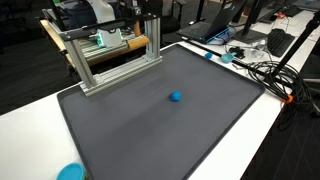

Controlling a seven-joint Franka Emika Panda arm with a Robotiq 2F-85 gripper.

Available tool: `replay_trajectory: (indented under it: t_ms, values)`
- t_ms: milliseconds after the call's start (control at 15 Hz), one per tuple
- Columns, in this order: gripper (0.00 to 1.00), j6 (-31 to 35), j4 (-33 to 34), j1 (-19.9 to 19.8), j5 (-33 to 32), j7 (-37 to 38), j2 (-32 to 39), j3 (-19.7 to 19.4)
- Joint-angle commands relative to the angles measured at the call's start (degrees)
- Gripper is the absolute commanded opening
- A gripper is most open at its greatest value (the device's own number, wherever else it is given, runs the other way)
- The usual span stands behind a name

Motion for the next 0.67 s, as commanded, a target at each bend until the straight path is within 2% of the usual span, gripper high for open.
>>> replay_trajectory:
  t_ms: [0, 600]
  values:
    - [1.00, 1.15, -0.76, -0.04, 0.16, -0.10, 0.32, -0.03]
    - [1.00, 0.57, -1.14, 0.24, 0.60, 0.04, -0.14, 0.08]
